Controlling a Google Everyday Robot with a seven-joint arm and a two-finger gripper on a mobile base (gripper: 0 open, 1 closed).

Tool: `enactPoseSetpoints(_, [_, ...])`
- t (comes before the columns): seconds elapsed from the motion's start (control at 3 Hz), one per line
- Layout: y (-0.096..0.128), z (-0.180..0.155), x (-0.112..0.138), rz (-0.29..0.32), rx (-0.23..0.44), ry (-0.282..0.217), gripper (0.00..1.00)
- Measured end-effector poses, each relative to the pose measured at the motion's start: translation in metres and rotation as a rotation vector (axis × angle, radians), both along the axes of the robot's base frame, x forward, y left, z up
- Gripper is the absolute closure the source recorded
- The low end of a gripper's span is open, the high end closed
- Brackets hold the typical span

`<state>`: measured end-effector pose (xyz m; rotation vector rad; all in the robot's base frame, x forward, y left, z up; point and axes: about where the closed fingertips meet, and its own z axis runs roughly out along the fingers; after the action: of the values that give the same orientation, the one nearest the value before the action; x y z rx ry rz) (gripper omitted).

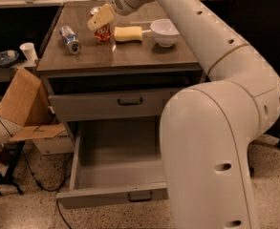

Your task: Place sponge into middle drawer

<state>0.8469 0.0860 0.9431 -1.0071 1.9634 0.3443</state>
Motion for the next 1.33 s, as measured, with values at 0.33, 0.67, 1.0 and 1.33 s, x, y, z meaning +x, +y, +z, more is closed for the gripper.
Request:
enactPoseSetpoints(0.33, [-0.019, -0.019, 0.014, -0.013, -0.01, -0.002, 0.0])
enactPoseSetpoints(0.67, [-0.045, -0.043, 0.03, -0.044, -0.033, 0.011, 0.0])
enactPoseSetpoints(1.0, [-0.062, -0.059, 0.043, -0.068, -0.064, 0.02, 0.0])
enactPoseSetpoints(1.33, [-0.067, -0.064, 0.05, -0.067, -0.096, 0.017, 0.0])
